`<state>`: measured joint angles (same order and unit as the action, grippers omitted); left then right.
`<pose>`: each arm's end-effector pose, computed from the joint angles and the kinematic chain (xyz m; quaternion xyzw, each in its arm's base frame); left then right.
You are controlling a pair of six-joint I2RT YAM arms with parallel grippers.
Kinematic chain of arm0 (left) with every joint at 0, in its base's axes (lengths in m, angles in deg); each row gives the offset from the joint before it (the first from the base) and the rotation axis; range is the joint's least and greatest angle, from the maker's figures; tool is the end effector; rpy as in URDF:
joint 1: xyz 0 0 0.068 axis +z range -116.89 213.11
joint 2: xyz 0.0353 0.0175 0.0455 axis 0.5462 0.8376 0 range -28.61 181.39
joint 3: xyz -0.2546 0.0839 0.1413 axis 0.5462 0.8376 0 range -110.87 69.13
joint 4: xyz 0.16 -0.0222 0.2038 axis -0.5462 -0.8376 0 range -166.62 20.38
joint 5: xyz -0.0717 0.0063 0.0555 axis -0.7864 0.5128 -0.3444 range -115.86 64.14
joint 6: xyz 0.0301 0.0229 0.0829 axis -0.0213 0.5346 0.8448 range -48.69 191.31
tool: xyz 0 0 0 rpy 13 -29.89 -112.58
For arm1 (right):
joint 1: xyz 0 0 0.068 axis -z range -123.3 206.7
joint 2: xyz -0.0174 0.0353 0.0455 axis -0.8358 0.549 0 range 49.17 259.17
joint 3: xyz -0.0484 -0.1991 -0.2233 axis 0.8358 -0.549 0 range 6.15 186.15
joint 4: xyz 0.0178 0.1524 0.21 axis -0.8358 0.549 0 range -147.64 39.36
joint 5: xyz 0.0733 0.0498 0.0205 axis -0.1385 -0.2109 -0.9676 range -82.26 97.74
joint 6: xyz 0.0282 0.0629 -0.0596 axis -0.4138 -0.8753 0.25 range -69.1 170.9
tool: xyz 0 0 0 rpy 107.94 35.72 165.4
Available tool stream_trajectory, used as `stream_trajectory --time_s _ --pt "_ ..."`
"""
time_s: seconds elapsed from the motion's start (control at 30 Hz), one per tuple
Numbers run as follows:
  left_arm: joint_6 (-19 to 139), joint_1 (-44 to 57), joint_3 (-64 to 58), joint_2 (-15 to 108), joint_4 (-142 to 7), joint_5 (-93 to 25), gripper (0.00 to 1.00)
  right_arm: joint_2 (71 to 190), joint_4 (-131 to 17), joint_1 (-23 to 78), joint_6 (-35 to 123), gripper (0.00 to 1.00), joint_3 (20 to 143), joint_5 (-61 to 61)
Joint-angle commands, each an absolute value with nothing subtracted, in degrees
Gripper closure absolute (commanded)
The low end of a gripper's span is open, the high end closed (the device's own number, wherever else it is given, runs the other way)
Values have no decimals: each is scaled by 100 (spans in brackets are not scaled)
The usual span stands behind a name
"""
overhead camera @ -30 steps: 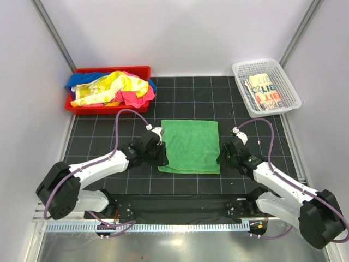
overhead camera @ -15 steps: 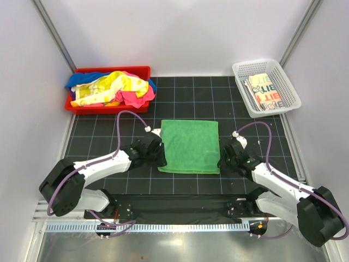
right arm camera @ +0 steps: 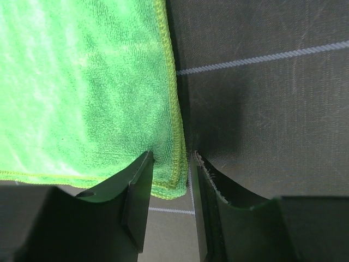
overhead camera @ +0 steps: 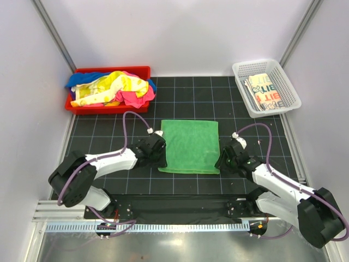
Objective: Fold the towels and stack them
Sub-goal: Fold the towel
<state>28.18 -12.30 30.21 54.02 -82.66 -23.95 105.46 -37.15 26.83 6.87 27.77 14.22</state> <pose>0.2020 -0.2009 0.1512 0.0142 0.9580 -0.1883 0.2161 0.1601 0.0812 0.1425 0.1342 0.9432 0.1366 0.2713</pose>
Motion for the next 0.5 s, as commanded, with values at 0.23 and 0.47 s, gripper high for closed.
stream_trajectory --time_s 0.23,0.47 --pt "2711 -1365 3064 5664 -7955 -2155 74 10595 -3593 2612 494 76 2610 1231" --pt "2623 -1444 3169 5568 -8131 -2094 76 10542 -3295 2612 354 94 2671 1213"
